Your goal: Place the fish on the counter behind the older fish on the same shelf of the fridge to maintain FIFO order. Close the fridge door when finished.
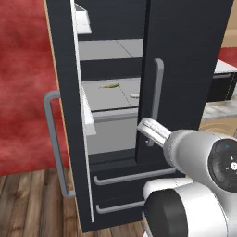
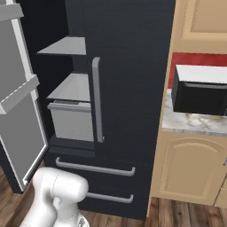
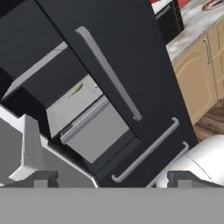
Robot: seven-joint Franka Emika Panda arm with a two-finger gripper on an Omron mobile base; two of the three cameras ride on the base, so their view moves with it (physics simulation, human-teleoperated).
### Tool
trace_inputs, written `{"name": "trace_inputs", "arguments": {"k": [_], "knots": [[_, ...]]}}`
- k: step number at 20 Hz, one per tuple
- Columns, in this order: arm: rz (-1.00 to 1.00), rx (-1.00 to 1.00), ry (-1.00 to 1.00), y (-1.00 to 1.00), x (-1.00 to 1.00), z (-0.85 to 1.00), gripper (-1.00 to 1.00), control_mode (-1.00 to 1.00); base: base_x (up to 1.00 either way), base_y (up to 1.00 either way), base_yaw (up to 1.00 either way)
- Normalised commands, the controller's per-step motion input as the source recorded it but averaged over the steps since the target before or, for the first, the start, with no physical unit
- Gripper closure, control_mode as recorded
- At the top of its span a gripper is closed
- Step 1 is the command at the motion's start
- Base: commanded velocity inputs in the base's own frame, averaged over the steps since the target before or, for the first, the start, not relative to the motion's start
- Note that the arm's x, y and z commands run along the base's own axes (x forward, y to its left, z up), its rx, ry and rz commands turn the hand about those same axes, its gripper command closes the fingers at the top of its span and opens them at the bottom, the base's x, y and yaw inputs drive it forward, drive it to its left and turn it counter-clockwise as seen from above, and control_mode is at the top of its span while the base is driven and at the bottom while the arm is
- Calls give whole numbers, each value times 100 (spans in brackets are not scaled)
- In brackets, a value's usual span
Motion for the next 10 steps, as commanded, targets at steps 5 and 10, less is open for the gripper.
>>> {"name": "trace_inputs", "arguments": {"k": [5, 10], "knots": [[22, -23, -11, 82, -40, -9, -100, -100, 0, 0, 0], [15, -21, -8, 90, -14, -19, -100, -100, 0, 0, 0]]}}
